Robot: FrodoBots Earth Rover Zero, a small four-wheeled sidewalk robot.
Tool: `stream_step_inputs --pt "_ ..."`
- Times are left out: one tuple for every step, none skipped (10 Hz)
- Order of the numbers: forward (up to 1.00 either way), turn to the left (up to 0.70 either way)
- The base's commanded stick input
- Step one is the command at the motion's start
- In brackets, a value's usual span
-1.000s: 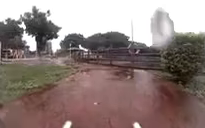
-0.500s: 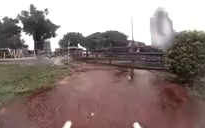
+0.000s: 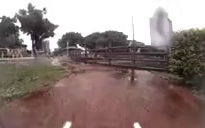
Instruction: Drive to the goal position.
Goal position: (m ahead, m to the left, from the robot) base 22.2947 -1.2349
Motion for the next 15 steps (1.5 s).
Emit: stream_step_inputs --pt "0.5 0.0" --pt "0.5 0.0" --pt "0.5 0.0" --pt "0.5 0.0" --pt "0.5 0.0" --pt "0.5 0.07" --pt "0.5 0.38" --pt "0.5 0.5" --pt "0.5 0.5" --pt "0.5 0.5" --pt "0.5 0.18" --pt "0.5 0.0" --pt "0.5 0.0" --pt "0.5 0.0" --pt "0.5 0.0"
